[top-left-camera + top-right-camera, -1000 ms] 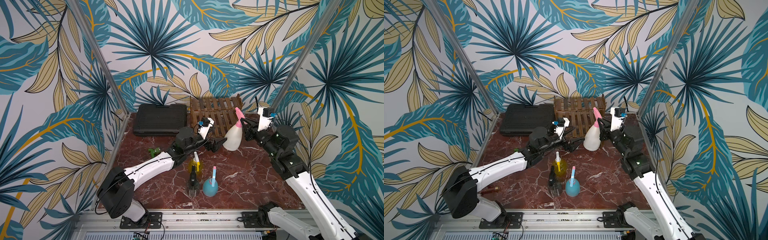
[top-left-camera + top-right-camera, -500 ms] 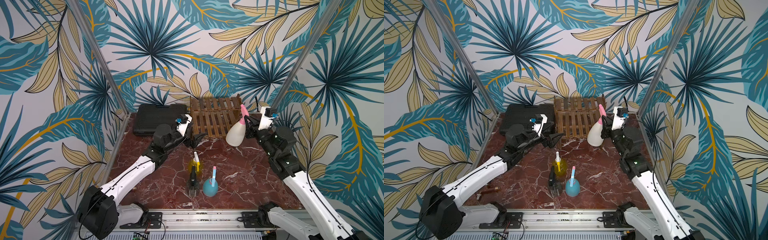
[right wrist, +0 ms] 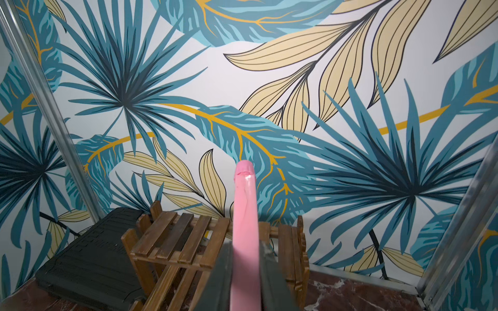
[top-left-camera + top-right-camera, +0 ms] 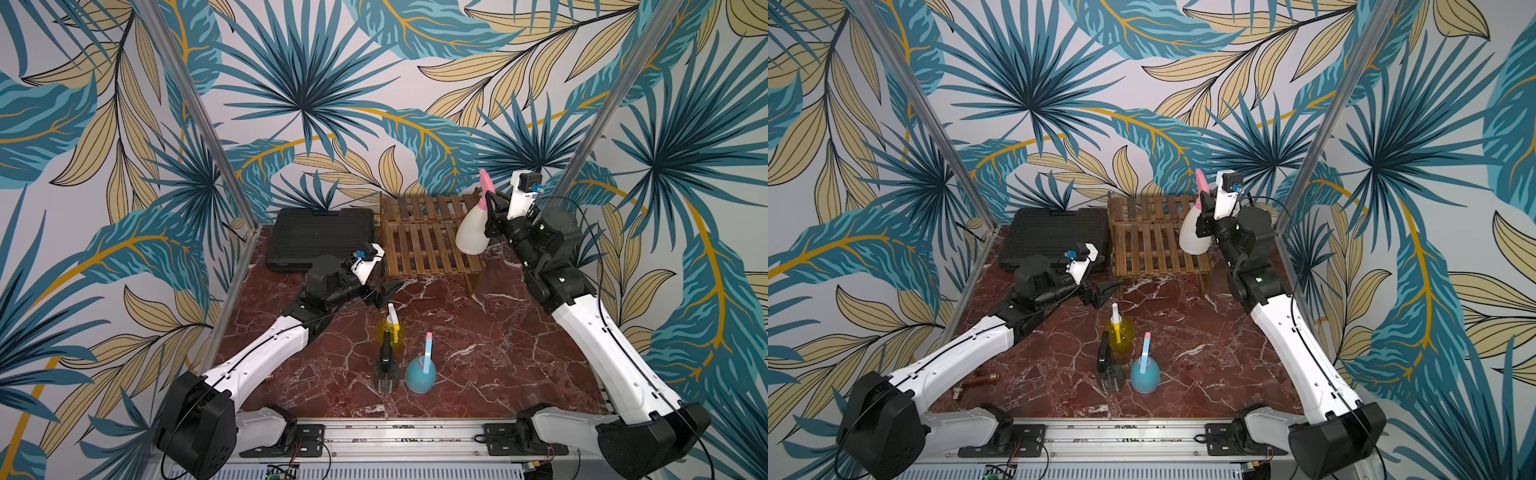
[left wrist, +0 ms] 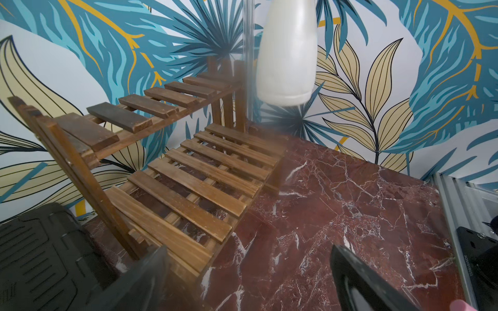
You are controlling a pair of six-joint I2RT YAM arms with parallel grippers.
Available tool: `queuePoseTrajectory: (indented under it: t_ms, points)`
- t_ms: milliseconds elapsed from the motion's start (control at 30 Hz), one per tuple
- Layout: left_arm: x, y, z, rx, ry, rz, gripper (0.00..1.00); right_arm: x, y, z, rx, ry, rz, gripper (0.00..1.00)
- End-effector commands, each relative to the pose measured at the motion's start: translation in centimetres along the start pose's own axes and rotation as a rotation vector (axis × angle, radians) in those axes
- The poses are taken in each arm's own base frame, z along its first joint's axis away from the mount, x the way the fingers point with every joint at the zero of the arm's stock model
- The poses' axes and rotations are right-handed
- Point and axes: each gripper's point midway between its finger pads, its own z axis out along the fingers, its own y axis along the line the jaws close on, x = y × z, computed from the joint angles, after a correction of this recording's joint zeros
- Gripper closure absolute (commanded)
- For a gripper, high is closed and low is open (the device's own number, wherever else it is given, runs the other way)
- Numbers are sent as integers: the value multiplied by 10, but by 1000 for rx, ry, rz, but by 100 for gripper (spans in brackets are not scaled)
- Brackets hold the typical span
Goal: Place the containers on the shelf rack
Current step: 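Place the container on the shelf.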
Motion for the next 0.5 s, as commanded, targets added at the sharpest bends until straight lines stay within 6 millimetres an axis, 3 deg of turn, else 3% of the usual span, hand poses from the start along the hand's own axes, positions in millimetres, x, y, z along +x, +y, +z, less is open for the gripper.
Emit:
queuePoseTrajectory:
  t_ms: [0, 300, 467]
  points:
    - [-3, 0, -3, -7, -18, 29, 0, -24, 0, 16, -1, -64, -48, 100]
    - [-10, -4, -10, -1, -20, 40, 0, -31, -23, 81, 40, -33, -61, 100]
    - [-12, -6, -12, 0, -16, 53, 0, -26, -32, 103, 24, -22, -38, 100]
